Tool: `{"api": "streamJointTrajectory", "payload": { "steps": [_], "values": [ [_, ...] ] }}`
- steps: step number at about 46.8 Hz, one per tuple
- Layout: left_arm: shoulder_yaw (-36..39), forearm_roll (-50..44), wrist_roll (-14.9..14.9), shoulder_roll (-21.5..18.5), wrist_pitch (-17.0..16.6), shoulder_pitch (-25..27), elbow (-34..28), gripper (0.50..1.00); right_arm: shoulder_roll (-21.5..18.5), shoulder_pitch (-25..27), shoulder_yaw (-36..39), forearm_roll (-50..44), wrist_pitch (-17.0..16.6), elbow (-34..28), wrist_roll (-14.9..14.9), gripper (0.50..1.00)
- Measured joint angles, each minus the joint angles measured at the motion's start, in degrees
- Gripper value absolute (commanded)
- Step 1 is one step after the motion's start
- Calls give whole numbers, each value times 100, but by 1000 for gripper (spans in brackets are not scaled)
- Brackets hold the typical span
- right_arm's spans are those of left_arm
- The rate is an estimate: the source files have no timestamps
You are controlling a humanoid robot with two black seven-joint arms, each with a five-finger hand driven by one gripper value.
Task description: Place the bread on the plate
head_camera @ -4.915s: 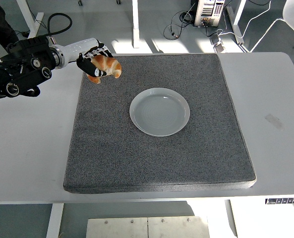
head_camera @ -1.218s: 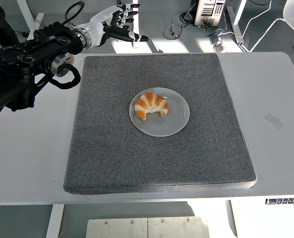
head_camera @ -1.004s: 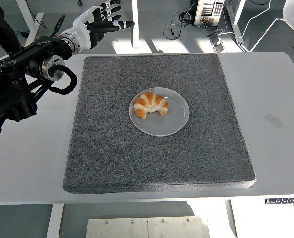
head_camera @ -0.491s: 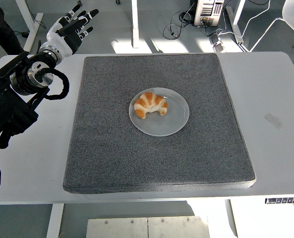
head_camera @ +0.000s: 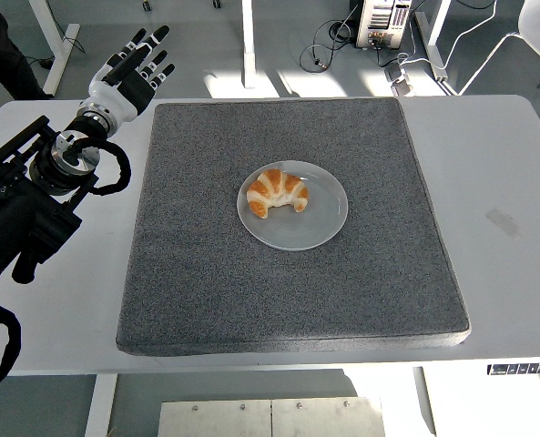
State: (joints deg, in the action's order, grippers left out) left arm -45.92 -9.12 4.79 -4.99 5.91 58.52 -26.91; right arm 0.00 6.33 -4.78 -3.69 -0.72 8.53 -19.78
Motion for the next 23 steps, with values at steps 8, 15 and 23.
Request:
{"api": "streamJointTrajectory", "payload": {
  "steps": [8, 15, 23],
  "values": [
    [0, -10, -39, 143, 166, -58, 108, 983, 0, 0, 0, 0, -6, 0, -7, 1000],
    [-1, -11, -47, 191, 268, -82, 190, 983, 0, 0, 3, 0, -3, 0, -10, 1000],
    [3, -11, -47, 204, 373, -104, 234, 983, 0, 0, 3, 0, 9, 2, -10, 1000]
  ]
}}
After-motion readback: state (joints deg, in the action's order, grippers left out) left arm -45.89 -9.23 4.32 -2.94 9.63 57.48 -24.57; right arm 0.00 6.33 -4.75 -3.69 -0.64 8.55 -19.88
